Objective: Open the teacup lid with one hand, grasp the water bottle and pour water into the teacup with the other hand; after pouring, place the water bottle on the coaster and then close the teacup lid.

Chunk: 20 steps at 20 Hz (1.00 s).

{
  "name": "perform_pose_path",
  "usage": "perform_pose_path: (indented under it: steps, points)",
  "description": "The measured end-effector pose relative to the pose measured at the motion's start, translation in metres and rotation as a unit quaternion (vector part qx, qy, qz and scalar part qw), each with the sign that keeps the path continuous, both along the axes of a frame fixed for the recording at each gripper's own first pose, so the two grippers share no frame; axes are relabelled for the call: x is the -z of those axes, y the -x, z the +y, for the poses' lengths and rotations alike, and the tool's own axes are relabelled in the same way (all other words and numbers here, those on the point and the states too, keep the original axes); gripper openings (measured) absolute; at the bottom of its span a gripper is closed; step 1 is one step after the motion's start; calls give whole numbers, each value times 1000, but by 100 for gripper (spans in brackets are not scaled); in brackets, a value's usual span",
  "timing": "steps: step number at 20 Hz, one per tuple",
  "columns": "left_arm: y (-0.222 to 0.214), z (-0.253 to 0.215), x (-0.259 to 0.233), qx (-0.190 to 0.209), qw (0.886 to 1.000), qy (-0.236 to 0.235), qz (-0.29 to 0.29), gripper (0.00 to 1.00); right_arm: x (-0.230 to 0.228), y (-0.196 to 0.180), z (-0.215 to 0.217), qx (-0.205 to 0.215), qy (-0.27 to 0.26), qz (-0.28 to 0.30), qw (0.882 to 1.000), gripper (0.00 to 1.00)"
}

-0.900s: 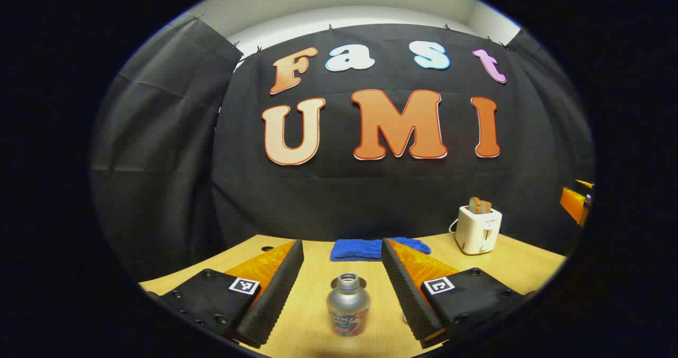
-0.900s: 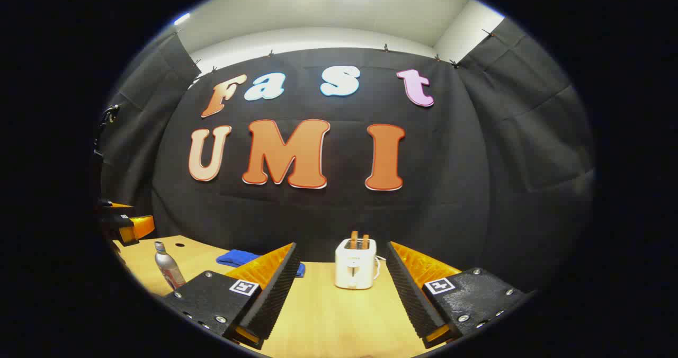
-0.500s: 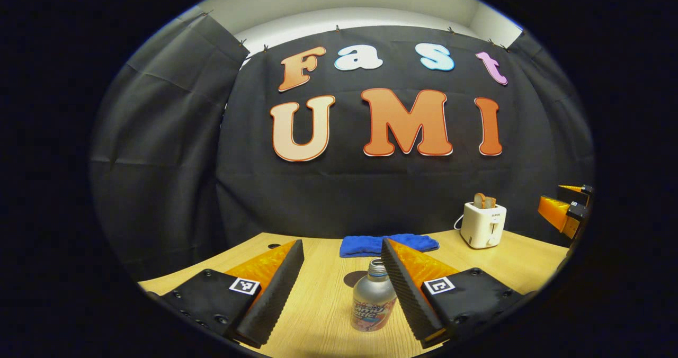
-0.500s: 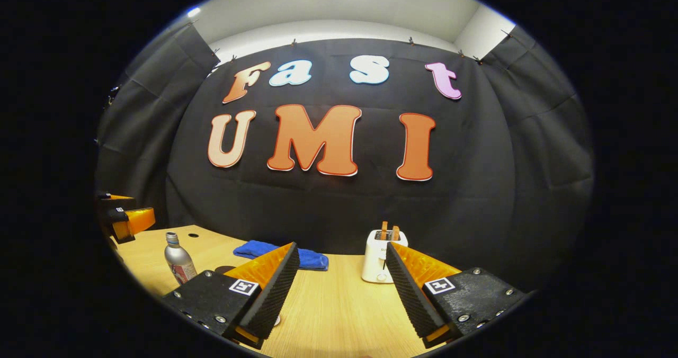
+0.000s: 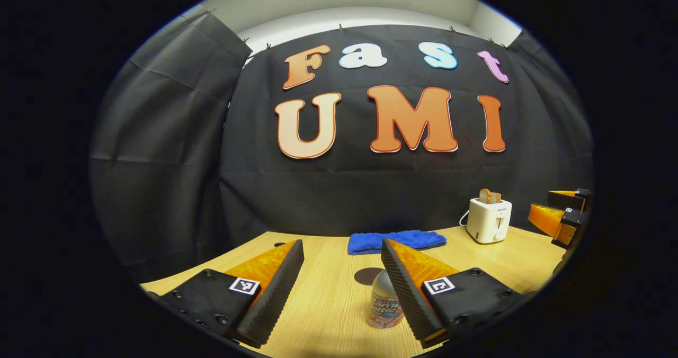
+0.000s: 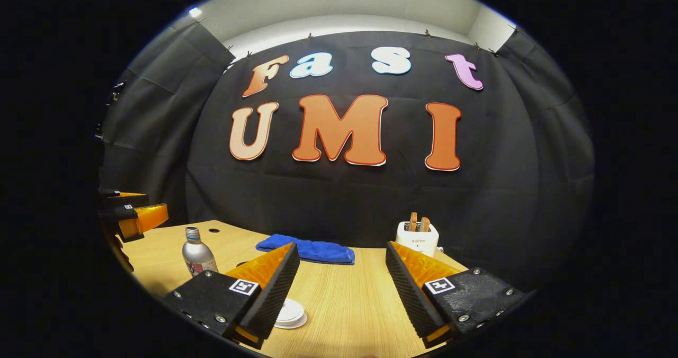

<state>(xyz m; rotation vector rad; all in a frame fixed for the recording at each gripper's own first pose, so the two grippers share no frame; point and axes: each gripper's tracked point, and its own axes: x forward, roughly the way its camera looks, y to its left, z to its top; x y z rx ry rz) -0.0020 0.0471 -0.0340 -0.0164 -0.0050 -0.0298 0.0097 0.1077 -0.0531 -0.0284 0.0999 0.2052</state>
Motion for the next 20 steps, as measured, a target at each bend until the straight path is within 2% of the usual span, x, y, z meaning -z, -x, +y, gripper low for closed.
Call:
perform_pose_path:
  steps: [5,7,8,10,11,12,15,16,18,20]
  points:
    - [1,-5,7,14,1000,7,7,93,28,2,24,-31,-1,32,999,96]
    - [4,-5,13,19,1000,14,12,97,41,2,32,-40,2,47,998,95]
    - [5,-5,14,21,1000,15,13,97,48,2,37,-48,2,56,997,89]
    - [6,0,17,13,1000,6,15,94,60,3,49,-62,0,72,995,84]
    - [7,2,19,10,1000,1,16,100,66,3,54,-69,-1,81,994,82]
    - [8,2,19,10,1000,0,16,97,73,3,57,-77,-2,91,993,82]
    - [9,-7,27,31,999,9,23,100,97,3,80,-101,11,121,987,82]
    - [10,-9,29,34,999,8,25,94,105,3,82,-106,18,128,986,81]
    - [9,-11,34,36,999,1,30,97,121,5,89,-115,23,143,983,82]
    - [8,-13,37,37,999,2,33,94,128,3,93,-120,23,154,980,82]
